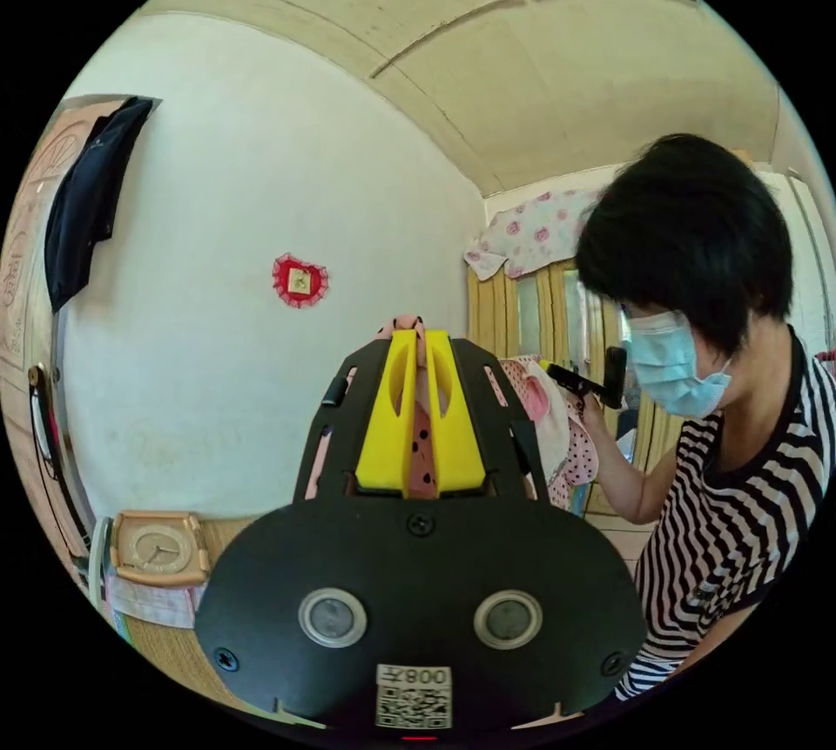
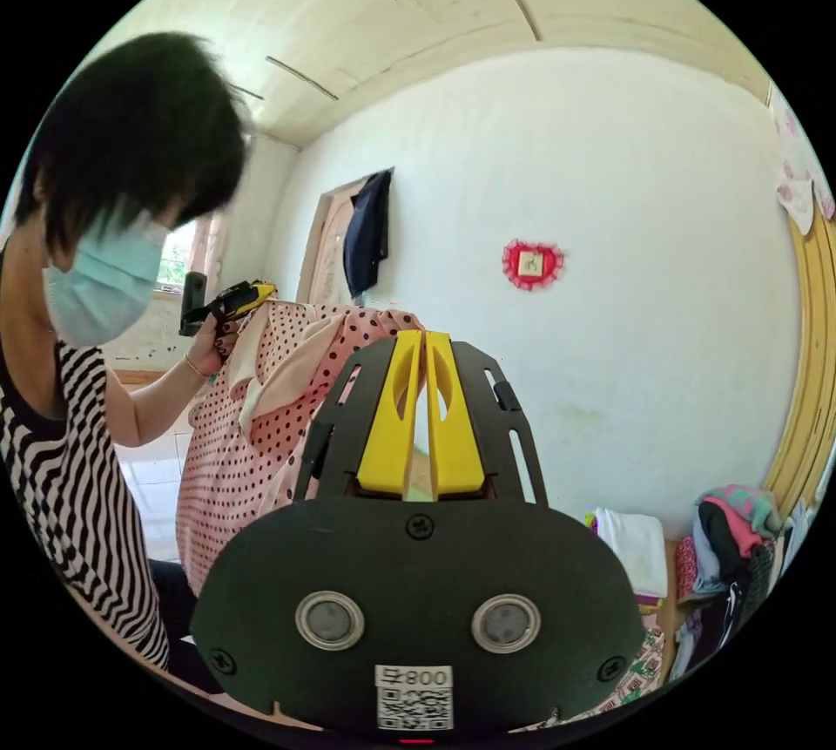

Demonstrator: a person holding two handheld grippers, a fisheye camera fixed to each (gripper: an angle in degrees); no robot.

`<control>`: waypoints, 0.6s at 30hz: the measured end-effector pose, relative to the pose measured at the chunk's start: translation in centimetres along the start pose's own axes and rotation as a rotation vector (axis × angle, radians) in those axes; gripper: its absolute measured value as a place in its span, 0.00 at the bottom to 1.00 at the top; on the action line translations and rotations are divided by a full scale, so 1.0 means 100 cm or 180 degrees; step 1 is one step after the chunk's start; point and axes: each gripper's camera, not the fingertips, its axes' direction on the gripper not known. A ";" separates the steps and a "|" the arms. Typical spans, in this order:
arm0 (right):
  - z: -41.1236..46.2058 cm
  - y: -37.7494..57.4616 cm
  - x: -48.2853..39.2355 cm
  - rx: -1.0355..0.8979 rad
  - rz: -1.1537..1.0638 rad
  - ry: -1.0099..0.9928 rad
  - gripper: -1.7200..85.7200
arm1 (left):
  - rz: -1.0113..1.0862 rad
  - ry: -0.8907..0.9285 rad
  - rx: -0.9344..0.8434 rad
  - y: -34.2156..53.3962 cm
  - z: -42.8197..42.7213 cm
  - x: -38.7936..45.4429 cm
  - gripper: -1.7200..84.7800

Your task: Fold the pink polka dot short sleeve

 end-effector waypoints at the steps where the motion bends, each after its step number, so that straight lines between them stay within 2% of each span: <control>1: 0.035 0.011 0.006 -0.0139 0.0066 -0.0010 0.02 | -0.0035 -0.0036 -0.0069 0.005 0.017 -0.008 0.04; 5: 0.166 0.058 0.041 -0.0712 0.0370 -0.0133 0.02 | -0.0401 -0.0358 -0.0594 0.055 0.148 -0.083 0.04; 8: 0.294 0.130 0.079 -0.1243 0.0801 -0.0270 0.03 | -0.0877 -0.0479 -0.1032 0.114 0.253 -0.152 0.05; 10: 0.394 0.208 0.108 -0.1717 0.1256 -0.0395 0.03 | -0.1223 -0.0499 -0.1239 0.163 0.312 -0.195 0.06; 13: 0.485 0.320 0.123 -0.2315 0.1807 -0.0207 0.03 | -0.1734 -0.0643 -0.1836 0.259 0.402 -0.254 0.09; 15: 0.515 0.385 0.119 -0.2614 0.2064 -0.0041 0.03 | -0.2104 -0.0829 -0.2277 0.337 0.443 -0.281 0.10; 18: 0.528 0.467 0.085 -0.2805 0.2326 -0.0079 0.03 | -0.2395 -0.0874 -0.2385 0.408 0.456 -0.282 0.11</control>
